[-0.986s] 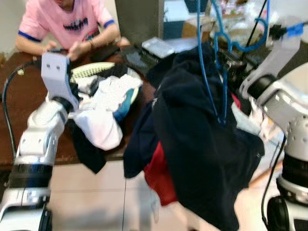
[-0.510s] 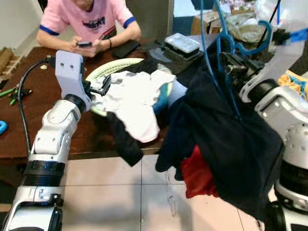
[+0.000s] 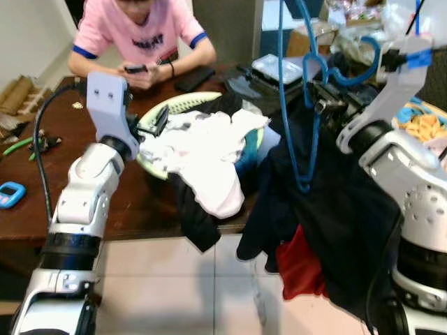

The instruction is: Hang hanger

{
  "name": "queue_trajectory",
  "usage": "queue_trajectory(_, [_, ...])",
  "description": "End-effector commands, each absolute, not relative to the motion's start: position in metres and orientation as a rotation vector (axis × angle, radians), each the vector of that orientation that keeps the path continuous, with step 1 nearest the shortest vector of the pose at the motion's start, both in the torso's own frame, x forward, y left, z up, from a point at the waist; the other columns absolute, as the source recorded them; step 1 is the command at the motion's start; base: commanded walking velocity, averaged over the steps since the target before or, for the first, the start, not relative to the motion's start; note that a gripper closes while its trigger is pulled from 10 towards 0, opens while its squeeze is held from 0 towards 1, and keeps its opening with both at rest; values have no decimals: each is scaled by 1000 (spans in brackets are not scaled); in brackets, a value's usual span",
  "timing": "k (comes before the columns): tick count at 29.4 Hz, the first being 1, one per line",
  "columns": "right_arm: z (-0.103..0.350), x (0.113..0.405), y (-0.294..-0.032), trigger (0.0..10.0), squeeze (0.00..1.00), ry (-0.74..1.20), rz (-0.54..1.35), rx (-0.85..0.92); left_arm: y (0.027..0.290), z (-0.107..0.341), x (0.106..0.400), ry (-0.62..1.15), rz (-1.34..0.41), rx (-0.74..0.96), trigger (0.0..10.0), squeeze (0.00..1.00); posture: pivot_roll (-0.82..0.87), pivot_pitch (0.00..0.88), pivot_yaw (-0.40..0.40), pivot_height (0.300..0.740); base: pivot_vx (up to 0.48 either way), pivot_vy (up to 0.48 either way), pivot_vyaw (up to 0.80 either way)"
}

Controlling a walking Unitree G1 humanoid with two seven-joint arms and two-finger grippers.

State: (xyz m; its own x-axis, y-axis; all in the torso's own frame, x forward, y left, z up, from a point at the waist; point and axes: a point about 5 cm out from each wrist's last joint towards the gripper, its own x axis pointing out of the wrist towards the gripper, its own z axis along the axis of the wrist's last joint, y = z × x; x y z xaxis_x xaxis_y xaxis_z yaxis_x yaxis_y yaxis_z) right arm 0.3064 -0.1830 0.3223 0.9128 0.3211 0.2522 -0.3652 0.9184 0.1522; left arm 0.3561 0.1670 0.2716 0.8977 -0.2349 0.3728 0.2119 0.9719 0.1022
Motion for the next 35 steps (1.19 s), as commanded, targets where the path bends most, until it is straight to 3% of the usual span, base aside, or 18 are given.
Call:
queue_trajectory(1, [325,303,-175,10000,0,-249,386,188,173,272,355,-391,-209,67,10000,0,40,148,99,740,0,0,0])
queue_trajectory(13, [326,302,-176,10000,0,-250,387,176,161,267,355,-339,-225,56,10000,0,44,152,96,740,0,0,0])
queue_trajectory(16, [326,303,-175,10000,0,-246,393,168,155,253,358,-234,-267,61,10000,0,43,152,95,740,0,0,0])
queue_trajectory(18, [327,302,-174,10000,0,-244,397,165,152,230,362,-67,-301,49,10000,0,41,157,91,740,0,0,0])
queue_trajectory(24, [326,302,-174,10000,0,-241,399,162,146,208,364,93,-339,62,10000,0,34,160,88,740,0,0,0])
queue_trajectory(35, [323,302,-174,10000,0,-221,408,162,138,205,370,121,-320,44,10000,0,18,172,84,740,0,0,0])
